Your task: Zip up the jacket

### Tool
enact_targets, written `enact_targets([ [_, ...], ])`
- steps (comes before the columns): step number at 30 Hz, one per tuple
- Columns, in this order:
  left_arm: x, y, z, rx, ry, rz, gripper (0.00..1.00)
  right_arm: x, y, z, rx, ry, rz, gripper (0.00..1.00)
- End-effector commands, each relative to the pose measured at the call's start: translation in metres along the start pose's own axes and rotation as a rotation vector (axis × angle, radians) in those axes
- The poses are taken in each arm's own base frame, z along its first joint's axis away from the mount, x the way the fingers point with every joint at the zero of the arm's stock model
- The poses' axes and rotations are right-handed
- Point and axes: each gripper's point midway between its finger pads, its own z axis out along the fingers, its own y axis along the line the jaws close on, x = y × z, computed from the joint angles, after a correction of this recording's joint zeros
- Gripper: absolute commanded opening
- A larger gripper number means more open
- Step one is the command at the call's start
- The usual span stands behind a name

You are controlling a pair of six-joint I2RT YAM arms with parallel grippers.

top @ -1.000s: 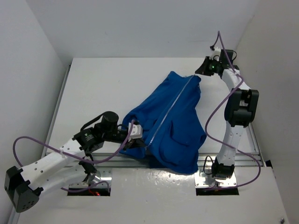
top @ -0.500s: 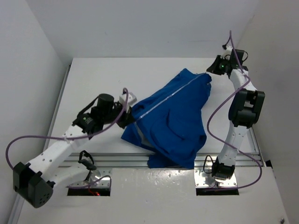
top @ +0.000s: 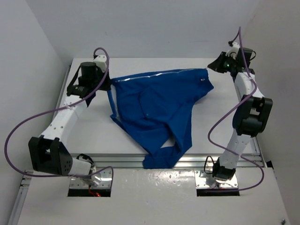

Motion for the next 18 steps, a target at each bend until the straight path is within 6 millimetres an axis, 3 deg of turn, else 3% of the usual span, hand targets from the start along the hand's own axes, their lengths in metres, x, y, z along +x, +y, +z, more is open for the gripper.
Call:
enact_targets([
  [1, -0.062, 0.027, -0.002, -0.099, -0.165, 0.048, 0.00, -0.052, 0.031, -0.032, -0.061, -0.152, -0.086, 0.05],
  [2, -0.077, 0.030, -0.006, -0.108, -0.202, 0.047, 0.07, -0.049, 0.034, -0.034, -0.080, -0.145, -0.085, 0.09],
  [3, -0.078, 0.033, -0.003, -0.094, -0.197, 0.059, 0.19, -0.048, 0.037, -0.036, -0.089, -0.144, -0.086, 0.18],
  [4, -0.084, 0.029, -0.005, -0.071, -0.211, 0.094, 0.29, -0.058, 0.047, -0.046, -0.103, -0.166, -0.103, 0.46],
  [5, -0.086, 0.027, -0.007, -0.059, -0.209, 0.096, 0.55, -0.055, 0.051, -0.048, -0.121, -0.158, -0.097, 0.56],
  [7, -0.090, 0.028, -0.013, -0.058, -0.224, 0.095, 0.92, -0.061, 0.064, -0.063, -0.139, -0.172, -0.106, 0.78],
  [8, -0.091, 0.029, -0.018, -0.069, -0.225, 0.080, 0.99, -0.063, 0.070, -0.073, -0.143, -0.179, -0.111, 0.80],
  [10, -0.086, 0.027, -0.028, -0.068, -0.210, 0.069, 0.99, -0.058, 0.078, -0.082, -0.176, -0.172, -0.105, 0.81],
  [11, -0.084, 0.026, -0.032, -0.067, -0.203, 0.056, 0.99, -0.062, 0.088, -0.098, -0.183, -0.189, -0.111, 0.84],
  [14, -0.065, 0.019, -0.042, -0.056, -0.139, 0.002, 0.99, -0.045, 0.102, -0.120, -0.217, -0.136, -0.120, 0.87],
  [16, -0.038, 0.026, -0.043, -0.086, -0.064, -0.026, 0.99, -0.027, 0.103, -0.133, -0.204, -0.086, -0.086, 0.88],
  [17, -0.035, 0.027, -0.050, -0.098, -0.070, -0.038, 0.99, -0.022, 0.107, -0.143, -0.206, -0.081, -0.124, 0.90],
  [18, -0.027, 0.033, -0.053, -0.118, -0.058, -0.045, 0.99, -0.001, 0.094, -0.145, -0.185, -0.048, -0.088, 0.92],
])
